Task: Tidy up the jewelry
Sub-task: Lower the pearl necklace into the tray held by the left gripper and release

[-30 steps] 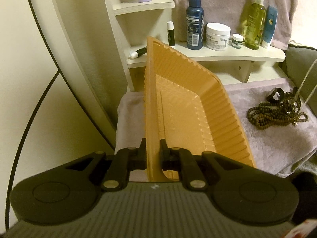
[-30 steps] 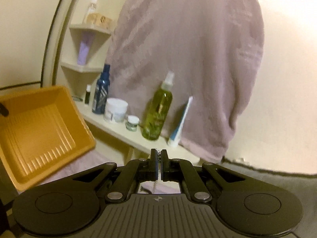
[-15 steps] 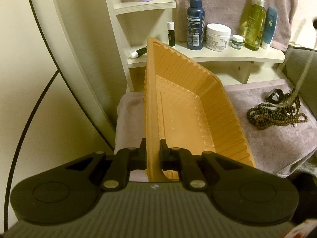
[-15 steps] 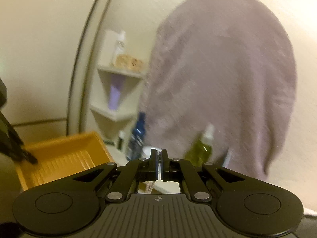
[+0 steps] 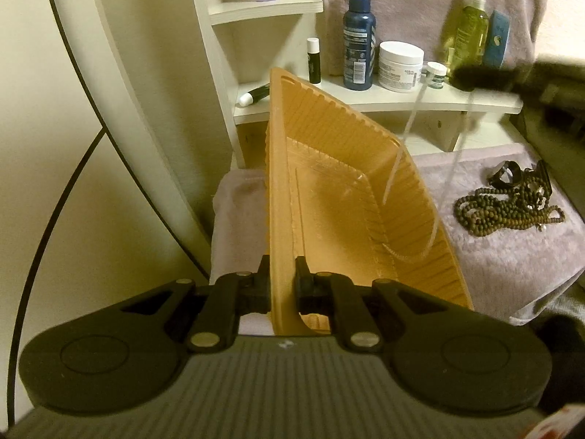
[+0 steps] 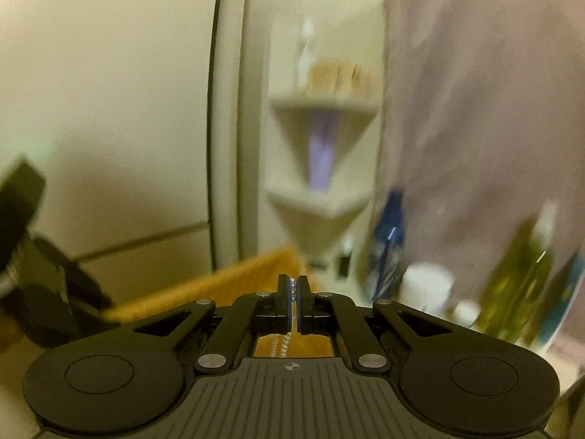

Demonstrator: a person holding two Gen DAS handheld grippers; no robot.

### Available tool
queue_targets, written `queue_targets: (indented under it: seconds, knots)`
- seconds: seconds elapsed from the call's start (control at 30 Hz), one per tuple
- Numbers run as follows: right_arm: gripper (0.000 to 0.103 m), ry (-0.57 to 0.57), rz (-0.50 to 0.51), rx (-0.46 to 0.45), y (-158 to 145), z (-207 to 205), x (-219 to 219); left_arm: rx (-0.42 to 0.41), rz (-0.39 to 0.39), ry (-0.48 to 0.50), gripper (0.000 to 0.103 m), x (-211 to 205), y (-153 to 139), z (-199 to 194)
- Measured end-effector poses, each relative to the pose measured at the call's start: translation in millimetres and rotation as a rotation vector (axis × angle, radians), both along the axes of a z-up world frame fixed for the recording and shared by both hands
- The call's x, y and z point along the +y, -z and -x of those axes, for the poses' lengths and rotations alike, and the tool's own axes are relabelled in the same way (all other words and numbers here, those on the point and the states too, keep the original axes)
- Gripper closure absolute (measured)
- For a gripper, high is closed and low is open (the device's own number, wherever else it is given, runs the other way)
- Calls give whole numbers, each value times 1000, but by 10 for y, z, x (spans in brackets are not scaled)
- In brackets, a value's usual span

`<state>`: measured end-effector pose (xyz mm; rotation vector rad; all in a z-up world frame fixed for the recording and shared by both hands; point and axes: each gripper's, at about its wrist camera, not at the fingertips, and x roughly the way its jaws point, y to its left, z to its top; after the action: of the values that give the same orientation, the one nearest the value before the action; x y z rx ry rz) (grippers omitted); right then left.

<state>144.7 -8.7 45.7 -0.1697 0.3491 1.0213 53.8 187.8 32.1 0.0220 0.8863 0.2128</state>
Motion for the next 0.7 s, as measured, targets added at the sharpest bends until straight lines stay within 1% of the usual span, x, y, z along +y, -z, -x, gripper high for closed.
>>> queue_targets:
  seconds: [0.1,0.23,0.37,0.57,0.6,0.63,0.67,0.7]
  knots:
    - [101,-21,43,91,254,-58,103,2,0,2,93,1,2,-1]
    - [101,-43,93,210,548,-41,130,6,1,4,93,7,2,-4]
    - [101,-67,133,300,758,-53,153,11,-2,6,93,-2,0,-13]
    - [99,-59,152,367,890,-84,171,23,2,6,93,4,-2,-30]
    - [93,-50,145,368,880,-86,157,25,0,7,93,-4,-5,-31]
    - [73,-41,137,365,860,-77,136,26,-2,7,93,-6,-7,-34]
    - [59,-37,124,361,843,-75,110,28,-4,7,93,-10,-9,-37]
    - [38,-30,108,350,808,-71,89,30,-6,7,93,-14,-9,-39]
